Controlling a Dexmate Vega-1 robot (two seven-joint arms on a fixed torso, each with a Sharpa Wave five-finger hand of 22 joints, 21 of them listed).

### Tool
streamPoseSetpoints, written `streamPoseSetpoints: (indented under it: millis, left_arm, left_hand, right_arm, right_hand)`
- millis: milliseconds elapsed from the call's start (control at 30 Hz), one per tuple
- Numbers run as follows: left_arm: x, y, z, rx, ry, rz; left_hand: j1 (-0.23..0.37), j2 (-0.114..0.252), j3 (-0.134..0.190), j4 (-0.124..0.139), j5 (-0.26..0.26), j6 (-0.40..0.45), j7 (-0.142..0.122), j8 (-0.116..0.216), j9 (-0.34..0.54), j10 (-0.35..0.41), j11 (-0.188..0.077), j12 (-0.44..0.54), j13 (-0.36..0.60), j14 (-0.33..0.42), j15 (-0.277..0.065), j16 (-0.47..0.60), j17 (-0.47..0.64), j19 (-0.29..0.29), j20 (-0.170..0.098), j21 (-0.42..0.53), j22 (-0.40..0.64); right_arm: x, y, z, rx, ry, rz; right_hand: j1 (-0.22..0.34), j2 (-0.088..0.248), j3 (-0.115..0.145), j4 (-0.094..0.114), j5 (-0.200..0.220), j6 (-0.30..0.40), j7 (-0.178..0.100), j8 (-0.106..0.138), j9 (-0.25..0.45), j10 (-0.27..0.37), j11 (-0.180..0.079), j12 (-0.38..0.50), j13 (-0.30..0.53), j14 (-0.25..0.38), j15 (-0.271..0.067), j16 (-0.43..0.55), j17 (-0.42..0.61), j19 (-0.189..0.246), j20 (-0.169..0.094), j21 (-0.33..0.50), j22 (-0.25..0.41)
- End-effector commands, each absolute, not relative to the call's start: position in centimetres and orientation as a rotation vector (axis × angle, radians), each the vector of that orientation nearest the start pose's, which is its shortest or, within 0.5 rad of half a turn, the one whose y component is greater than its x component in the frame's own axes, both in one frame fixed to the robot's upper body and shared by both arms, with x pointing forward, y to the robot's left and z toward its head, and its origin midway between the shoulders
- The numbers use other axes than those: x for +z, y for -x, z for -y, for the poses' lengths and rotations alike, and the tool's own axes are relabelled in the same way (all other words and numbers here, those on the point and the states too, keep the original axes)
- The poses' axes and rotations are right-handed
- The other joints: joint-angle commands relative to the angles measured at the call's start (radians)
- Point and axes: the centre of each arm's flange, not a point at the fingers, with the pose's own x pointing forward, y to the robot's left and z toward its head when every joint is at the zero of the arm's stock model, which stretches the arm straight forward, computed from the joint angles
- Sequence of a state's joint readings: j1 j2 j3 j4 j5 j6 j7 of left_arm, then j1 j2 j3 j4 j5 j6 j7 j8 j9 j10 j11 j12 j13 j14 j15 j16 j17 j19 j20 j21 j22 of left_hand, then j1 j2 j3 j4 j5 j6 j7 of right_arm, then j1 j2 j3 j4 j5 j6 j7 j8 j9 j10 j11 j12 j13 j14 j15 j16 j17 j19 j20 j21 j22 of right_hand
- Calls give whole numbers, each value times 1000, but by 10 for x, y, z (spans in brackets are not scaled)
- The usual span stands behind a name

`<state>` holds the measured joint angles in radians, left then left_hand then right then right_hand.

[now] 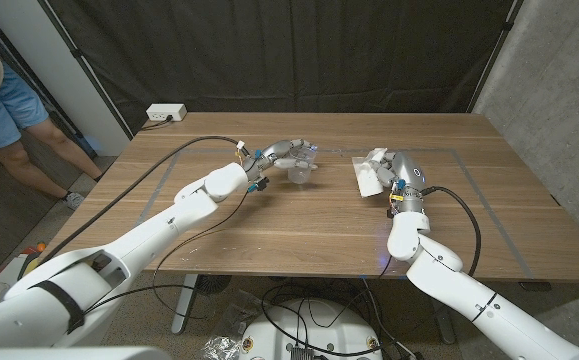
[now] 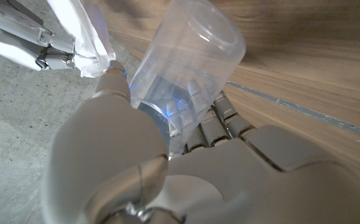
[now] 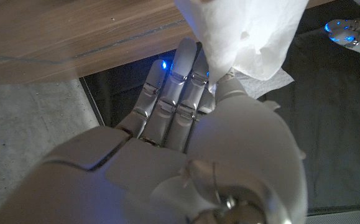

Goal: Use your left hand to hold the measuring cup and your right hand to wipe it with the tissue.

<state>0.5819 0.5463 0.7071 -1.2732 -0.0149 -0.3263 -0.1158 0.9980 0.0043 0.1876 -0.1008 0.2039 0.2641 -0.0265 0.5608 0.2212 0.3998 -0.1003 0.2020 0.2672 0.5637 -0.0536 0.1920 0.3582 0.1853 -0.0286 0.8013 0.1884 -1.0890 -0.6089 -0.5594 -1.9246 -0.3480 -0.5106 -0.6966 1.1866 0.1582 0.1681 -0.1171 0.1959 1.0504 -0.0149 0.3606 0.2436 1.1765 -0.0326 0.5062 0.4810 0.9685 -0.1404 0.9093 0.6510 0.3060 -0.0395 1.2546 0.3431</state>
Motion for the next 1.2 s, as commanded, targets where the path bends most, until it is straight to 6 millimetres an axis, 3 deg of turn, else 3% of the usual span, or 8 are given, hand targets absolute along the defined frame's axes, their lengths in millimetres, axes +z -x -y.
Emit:
streamPoseSetpoints:
  millis: [33,533,633,833,933,967,1133,1200]
  left_arm:
    - [-2,-657,-162,-422,-917,699]
    - [-6,-661,-163,-380,-1030,704]
    - [-6,-661,-163,-376,-1042,705]
    - [-6,-660,-164,-378,-1047,705]
    - [-6,-660,-165,-385,-1049,701]
    - [-7,-660,-166,-391,-1051,697]
    - [-8,-659,-169,-414,-1049,688]
    - [-8,-659,-170,-420,-1044,687]
  left_hand:
    - [-7,-2,-5,3,7,-1,2,-1,3,-3,-3,11,2,-6,-129,-4,-1,-6,1,-3,3]
    - [-8,-9,-10,1,9,-1,-2,0,4,-10,-5,16,-1,-39,-129,-12,-16,-26,-3,-9,4]
    - [-9,-8,-10,1,10,-4,-3,0,4,-11,-15,18,-1,-43,-127,-12,-20,-32,0,-10,4]
    - [-13,-11,-13,2,12,-14,-5,-3,5,-25,-11,15,-3,-60,-129,-15,-28,-40,2,-12,4]
    - [-15,-13,-15,2,14,-37,-3,-12,5,-50,-13,10,-5,-86,-125,-18,-38,-50,3,-15,4]
    - [-16,-14,-17,3,15,-58,-3,-21,5,-62,-3,8,-7,-96,-125,-18,-43,-54,4,-17,3]
    - [-35,-24,-32,9,22,-149,6,-66,-3,-146,16,-5,-16,-195,-91,-20,-76,-100,15,-39,0]
    - [-46,-29,-39,13,26,-183,9,-88,-9,-183,30,-7,-21,-235,-71,-20,-89,-125,24,-53,-2]
  right_arm:
    - [-68,-551,212,-473,1012,548]
    - [-68,-562,207,-405,1168,454]
    - [-66,-563,205,-394,1197,437]
    - [-63,-568,201,-346,1241,383]
    - [-62,-569,200,-328,1253,364]
    - [-61,-569,199,-313,1259,357]
    - [-60,-570,199,-273,1279,323]
    - [-59,-570,198,-261,1287,320]
  right_hand:
    - [-3,4,5,4,5,25,-16,5,4,5,2,-8,2,7,-90,-5,7,0,-50,12,-3]
    - [-6,4,6,6,5,20,-23,-1,3,-2,-3,-17,2,6,-90,-19,5,-6,-51,23,-22]
    - [-8,5,7,8,5,17,-25,-2,4,-7,-5,-19,2,5,-90,-23,6,-8,-51,25,-26]
    - [-21,11,9,19,3,-13,-40,-14,7,-38,-10,-38,-1,-15,-90,-55,-6,-31,-54,27,-47]
    - [-36,15,11,31,-1,-45,-40,-30,4,-67,-8,-59,-11,-35,-88,-83,-22,-48,-46,29,-61]
    - [-42,15,10,35,-2,-49,-40,-33,3,-73,-10,-63,-13,-40,-87,-88,-24,-52,-44,30,-65]
    - [-123,7,-9,79,-7,-172,-28,-102,-12,-194,8,-140,-47,-120,-80,-176,-90,-101,-13,42,-114]
    - [-135,1,-13,83,-6,-202,-28,-117,-16,-214,12,-153,-53,-122,-81,-188,-103,-110,-10,42,-124]
